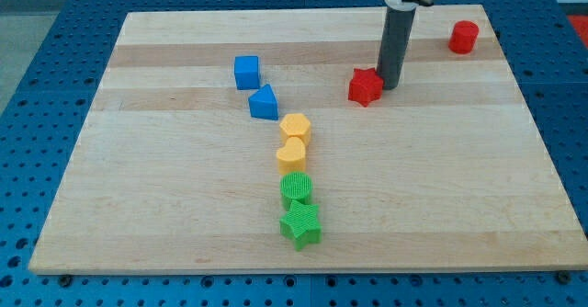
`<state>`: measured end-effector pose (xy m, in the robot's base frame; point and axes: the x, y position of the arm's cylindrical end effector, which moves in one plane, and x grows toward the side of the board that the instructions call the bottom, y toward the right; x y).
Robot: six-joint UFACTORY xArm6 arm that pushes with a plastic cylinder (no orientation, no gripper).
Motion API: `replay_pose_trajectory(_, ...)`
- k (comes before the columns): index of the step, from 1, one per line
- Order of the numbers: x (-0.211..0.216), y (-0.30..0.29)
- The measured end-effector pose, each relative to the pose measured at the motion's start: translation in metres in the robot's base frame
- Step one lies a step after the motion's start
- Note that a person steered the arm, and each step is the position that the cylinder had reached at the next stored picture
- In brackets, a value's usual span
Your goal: Move the red star close to the hexagon
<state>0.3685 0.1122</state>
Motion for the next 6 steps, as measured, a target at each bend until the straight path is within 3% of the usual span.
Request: replay_pose_trajectory(6, 0.000, -0.049)
